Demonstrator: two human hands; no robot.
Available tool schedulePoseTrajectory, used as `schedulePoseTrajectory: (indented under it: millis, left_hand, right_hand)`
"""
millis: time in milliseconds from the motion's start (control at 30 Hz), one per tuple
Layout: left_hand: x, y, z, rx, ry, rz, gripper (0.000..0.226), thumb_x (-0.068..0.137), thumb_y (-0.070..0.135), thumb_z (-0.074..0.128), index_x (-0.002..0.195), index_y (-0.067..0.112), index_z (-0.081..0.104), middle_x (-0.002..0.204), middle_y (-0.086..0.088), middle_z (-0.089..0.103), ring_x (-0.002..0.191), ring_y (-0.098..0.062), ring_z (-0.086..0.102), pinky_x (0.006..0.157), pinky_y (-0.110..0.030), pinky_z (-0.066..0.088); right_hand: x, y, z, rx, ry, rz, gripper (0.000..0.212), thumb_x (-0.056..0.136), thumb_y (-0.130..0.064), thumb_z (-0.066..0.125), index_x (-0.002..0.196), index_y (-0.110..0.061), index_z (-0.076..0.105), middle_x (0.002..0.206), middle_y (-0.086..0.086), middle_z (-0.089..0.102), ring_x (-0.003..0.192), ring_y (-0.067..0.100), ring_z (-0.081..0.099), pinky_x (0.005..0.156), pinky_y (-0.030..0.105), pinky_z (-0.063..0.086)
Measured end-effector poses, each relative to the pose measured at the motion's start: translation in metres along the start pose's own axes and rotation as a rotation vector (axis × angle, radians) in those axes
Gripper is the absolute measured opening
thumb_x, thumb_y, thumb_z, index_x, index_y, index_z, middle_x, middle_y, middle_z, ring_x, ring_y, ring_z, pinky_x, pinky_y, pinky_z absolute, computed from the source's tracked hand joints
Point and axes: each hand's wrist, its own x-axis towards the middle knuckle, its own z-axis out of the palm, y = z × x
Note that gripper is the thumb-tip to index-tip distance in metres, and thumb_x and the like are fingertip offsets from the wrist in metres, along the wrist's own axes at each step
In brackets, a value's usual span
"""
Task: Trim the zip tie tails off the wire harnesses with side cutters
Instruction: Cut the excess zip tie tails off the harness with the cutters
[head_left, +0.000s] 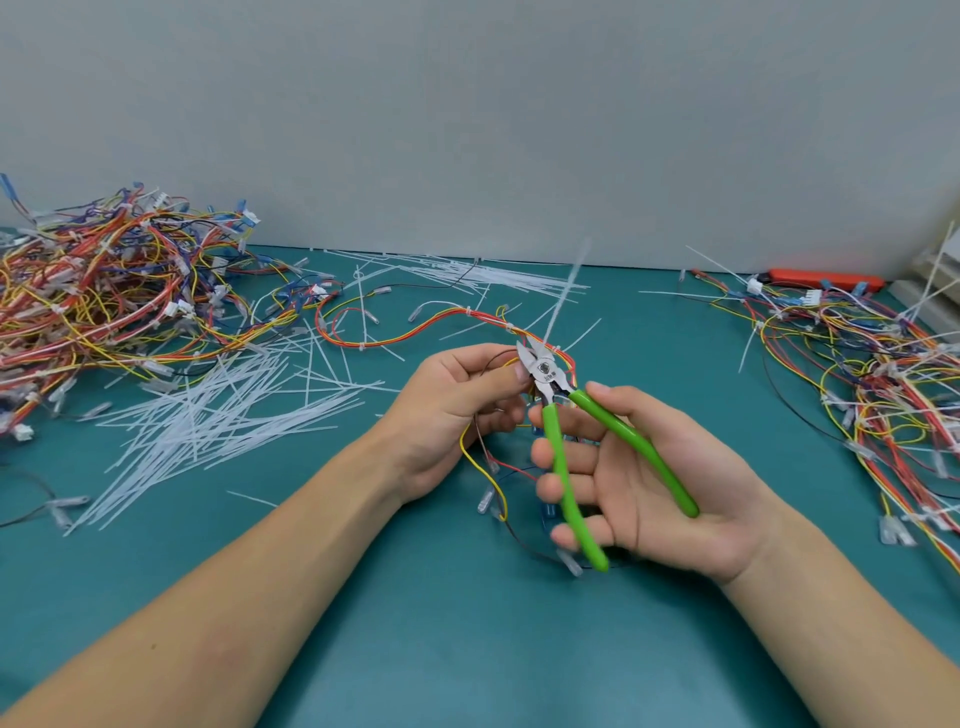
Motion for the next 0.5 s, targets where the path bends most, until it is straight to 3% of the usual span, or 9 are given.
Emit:
schedulePoseTrajectory:
  millis: [67,167,267,500]
  left_hand:
    - [-0.0003,0.0000,0.0005,0.003,-0.003,-0.003,0.010,0.089,0.023,0.072,0.095,0.020,0.080,0.090,0.000,0.073,0.070,-0.010,0.058,0.067,-0.019,0.054]
    - [0.0000,0.0003,0.0001,-0.014,-0.009,-0.001,0.010,0.089,0.023,0.072,0.091,0.020,0.081,0.084,0.005,0.072,0.069,-0.007,0.058,0.068,-0.019,0.054]
    - [0.0004,0.0002,-0.0010,-0.013,-0.020,0.003,0.011,0.090,0.022,0.071,0.088,0.021,0.081,0.077,0.008,0.070,0.065,-0.004,0.059,0.067,-0.017,0.054]
    - [0.0006,0.0004,-0.0014,-0.013,-0.021,-0.004,0.012,0.091,0.022,0.071,0.099,0.022,0.080,0.089,0.003,0.074,0.068,-0.007,0.061,0.068,-0.019,0.054]
  right_hand:
    - [-0.0004,0.0005,-0.0004,0.010,-0.009,0.008,0.043,0.095,-0.043,0.064,0.126,-0.013,0.066,0.106,0.012,0.071,0.089,0.027,0.070,0.076,0.049,0.060]
    - [0.0009,-0.0001,0.0016,0.013,0.025,0.004,0.038,0.096,-0.044,0.061,0.116,-0.015,0.073,0.094,0.006,0.068,0.073,0.020,0.066,0.061,0.037,0.057]
    - [-0.0004,-0.0017,0.0022,0.003,0.082,-0.025,0.034,0.096,-0.046,0.060,0.107,-0.019,0.077,0.081,-0.001,0.059,0.056,0.011,0.052,0.045,0.024,0.044]
    - [-0.0010,-0.0018,0.0048,-0.010,0.086,-0.040,0.033,0.098,-0.047,0.058,0.103,-0.021,0.078,0.075,-0.003,0.057,0.051,0.009,0.048,0.041,0.021,0.041]
